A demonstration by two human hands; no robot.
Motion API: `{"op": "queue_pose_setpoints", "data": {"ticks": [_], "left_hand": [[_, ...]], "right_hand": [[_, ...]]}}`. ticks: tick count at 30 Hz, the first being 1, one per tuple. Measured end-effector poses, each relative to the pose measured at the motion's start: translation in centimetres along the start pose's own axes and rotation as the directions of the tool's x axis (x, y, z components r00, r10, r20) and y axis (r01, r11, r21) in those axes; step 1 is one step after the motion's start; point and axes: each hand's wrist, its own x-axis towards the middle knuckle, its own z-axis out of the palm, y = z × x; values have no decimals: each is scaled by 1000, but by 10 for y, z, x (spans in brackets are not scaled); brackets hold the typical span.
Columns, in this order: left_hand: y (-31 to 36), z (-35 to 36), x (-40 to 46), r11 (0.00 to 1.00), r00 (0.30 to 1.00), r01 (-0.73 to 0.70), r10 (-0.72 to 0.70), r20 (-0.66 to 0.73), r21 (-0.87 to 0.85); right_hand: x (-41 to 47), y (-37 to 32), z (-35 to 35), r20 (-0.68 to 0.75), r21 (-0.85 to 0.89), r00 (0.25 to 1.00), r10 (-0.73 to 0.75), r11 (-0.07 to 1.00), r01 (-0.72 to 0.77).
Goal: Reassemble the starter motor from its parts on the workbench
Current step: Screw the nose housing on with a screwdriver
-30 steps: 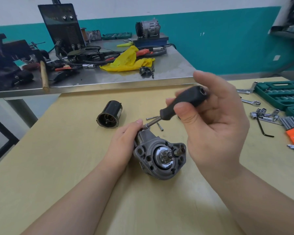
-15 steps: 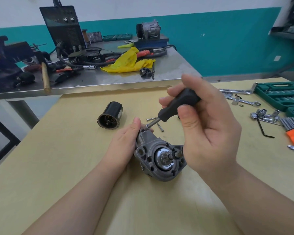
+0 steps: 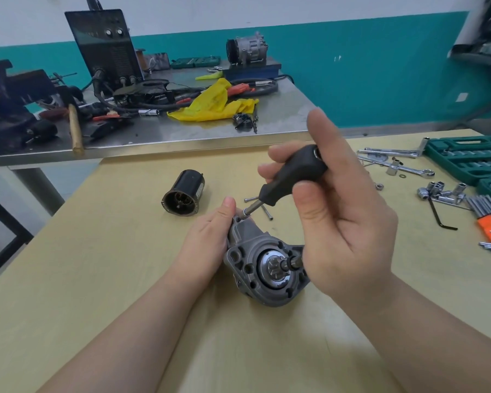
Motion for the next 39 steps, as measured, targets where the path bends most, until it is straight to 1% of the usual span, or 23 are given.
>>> {"op": "queue_pose_setpoints", "data": {"ticks": [4,9,13,16,20,22,24,26,28,30,33,35,37,39], "left_hand": [[-1,0,1,1000,1000,10,-10,-24,20],[0,1,2,999,1000,11,-10,-18,35],[0,1,2,999,1000,-1,3,-29,43],[-1,0,2,999,999,7,-6,-36,35],[-3,1,4,1000,1000,13,-13,-28,13],[-5,1,5,1000,1000,15,-15,-22,-14],[-5,1,5,999,1000,13,-14,-16,-38],[-6,1,5,999,1000,15,-16,-14,-33],[-6,1,6,1000,999,23,-24,-21,-18],[-6,1,6,1000,999,27,-27,-30,-5],[-7,2,6,999,998,30,-29,-56,20],[-7,2,6,999,997,34,-32,-72,18],[-7,3,6,998,998,37,-39,-57,-41],[-6,4,5,989,999,43,-46,-23,-140]], "right_hand": [[5,-2,0,-32,25,999,28,999,-28],[8,2,-1,-89,-101,995,-37,994,27],[4,2,0,-52,-104,996,-75,992,70],[4,-3,0,-44,-144,995,-92,986,85],[8,-6,-2,-152,-282,986,-72,959,27],[10,-5,-5,-176,-330,981,-79,944,17],[11,-3,-7,-148,-297,987,-70,955,24],[9,-2,-8,-60,-163,998,-29,987,19],[9,-2,-7,48,-42,999,20,999,-18],[9,-4,-7,108,-3,993,53,999,-53],[12,-7,-7,126,2,990,63,998,-63],[13,-9,-7,111,19,990,86,996,-88],[15,-9,-5,61,25,992,111,993,-113],[15,-9,-3,9,-15,995,103,995,-103]]}}
